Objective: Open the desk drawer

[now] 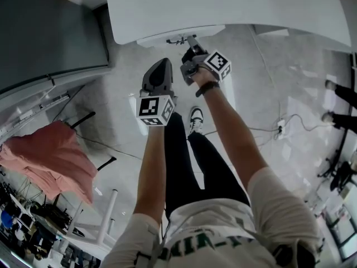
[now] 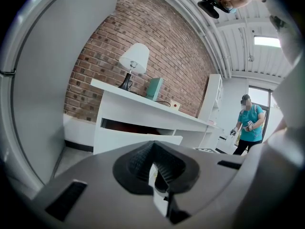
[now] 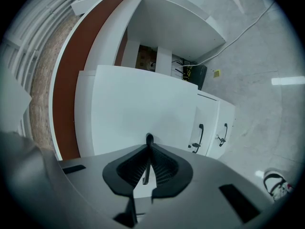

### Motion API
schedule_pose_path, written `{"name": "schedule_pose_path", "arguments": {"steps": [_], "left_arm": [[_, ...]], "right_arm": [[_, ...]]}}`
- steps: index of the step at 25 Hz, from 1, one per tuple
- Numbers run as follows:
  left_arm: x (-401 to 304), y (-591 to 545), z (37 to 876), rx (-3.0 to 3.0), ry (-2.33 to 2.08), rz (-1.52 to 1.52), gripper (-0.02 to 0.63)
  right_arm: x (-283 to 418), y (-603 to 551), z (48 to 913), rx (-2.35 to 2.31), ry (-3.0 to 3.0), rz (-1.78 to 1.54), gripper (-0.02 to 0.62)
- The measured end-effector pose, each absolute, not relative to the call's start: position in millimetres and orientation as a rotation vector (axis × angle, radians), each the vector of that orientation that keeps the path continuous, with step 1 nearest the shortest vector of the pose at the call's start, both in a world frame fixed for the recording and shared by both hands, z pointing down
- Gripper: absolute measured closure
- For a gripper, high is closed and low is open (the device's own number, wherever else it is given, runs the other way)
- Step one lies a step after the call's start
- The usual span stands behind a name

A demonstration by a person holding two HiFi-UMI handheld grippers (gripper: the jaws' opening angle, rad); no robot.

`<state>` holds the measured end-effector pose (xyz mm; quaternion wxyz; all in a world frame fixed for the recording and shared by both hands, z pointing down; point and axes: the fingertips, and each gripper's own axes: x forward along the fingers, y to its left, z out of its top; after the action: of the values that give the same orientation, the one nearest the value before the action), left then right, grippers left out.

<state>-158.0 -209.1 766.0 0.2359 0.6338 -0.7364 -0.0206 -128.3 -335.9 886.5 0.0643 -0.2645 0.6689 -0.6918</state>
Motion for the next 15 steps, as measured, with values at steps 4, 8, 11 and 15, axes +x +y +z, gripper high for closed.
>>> {"name": "schedule_pose_path", "arguments": {"steps": [4,8,11,15], "left_arm": [[-156,-207,763,1.733,-2.028,-0.062,0.614],[-156,-202,759,1.732,-2.037,-0.055,0.614],[-157,-199,759,1.723,-2.046,-0.053,0.614],[-155,-190,763,1.692,-2.06,-0.05,0.614]], "right_arm": [[-119,-328,886,-0.801,2.01,-2.104,0.574],[-111,-321,888,-0.807,2.007,-2.11,0.574],[-105,-315,888,-0.814,2.004,-2.114,0.574],[-94,-300,892,-0.826,1.986,-2.138,0.574]]}}
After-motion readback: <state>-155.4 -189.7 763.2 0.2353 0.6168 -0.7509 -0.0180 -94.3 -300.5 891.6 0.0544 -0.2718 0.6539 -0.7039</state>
